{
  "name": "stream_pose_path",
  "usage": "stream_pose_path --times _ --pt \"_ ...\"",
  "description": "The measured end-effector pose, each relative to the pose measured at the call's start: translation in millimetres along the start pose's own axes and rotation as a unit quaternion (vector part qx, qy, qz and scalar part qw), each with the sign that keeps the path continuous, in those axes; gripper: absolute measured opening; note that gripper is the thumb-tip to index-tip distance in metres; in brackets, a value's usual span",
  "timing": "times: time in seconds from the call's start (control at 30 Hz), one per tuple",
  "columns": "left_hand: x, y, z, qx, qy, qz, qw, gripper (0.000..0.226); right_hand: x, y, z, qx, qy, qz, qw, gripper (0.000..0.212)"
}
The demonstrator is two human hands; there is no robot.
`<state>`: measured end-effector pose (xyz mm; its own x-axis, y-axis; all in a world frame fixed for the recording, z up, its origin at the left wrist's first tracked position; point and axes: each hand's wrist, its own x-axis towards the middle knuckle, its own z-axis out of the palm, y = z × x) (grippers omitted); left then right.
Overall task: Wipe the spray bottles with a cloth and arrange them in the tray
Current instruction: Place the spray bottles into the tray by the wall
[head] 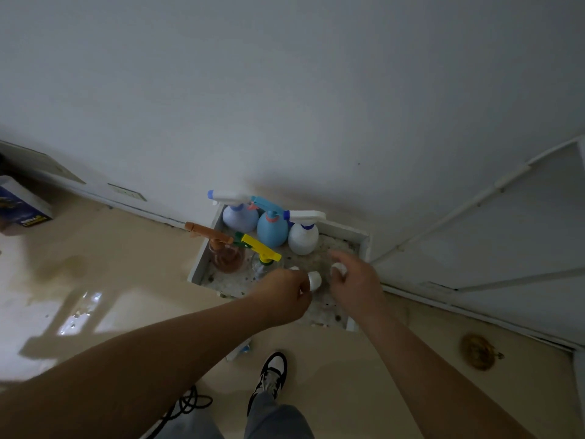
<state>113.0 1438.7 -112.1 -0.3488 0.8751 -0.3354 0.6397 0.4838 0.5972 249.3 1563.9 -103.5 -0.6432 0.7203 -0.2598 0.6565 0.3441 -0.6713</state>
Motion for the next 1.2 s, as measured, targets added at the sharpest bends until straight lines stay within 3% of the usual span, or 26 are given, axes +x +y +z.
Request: stream_pose_path --times 0.1,0.23,0.33,0.43,0.47,0.93,1.2 --pt "8 20 -5 0.013 0.014 0.035 0.999 0.021 4 18 -23 0.033 0.083 0.078 0.993 0.028" --pt "18 39 -4 0.026 0.028 0.034 0.999 0.017 10 34 -26 0.072 0.005 0.150 0.986 0.044" --pt "17 40 0 0.033 0.030 0.019 0.999 0.018 13 34 -9 0.094 -0.051 0.132 0.985 0.044" --pt "16 28 1 0.038 0.023 -0.001 0.999 0.015 20 36 5 0.071 -0.025 0.099 0.992 0.014" --pt "16 24 1 0.035 0.022 -0.008 0.999 0.015 24 35 7 0.061 -0.010 0.089 0.994 0.013" --pt "24 -2 0 -0.018 0.017 -0.024 0.999 0.014 94 14 8 0.065 -0.016 0.086 0.994 0.015" --pt "23 0 7 -0.012 0.010 -0.031 0.999 0.018 94 14 10 0.085 -0.025 0.109 0.990 0.042"
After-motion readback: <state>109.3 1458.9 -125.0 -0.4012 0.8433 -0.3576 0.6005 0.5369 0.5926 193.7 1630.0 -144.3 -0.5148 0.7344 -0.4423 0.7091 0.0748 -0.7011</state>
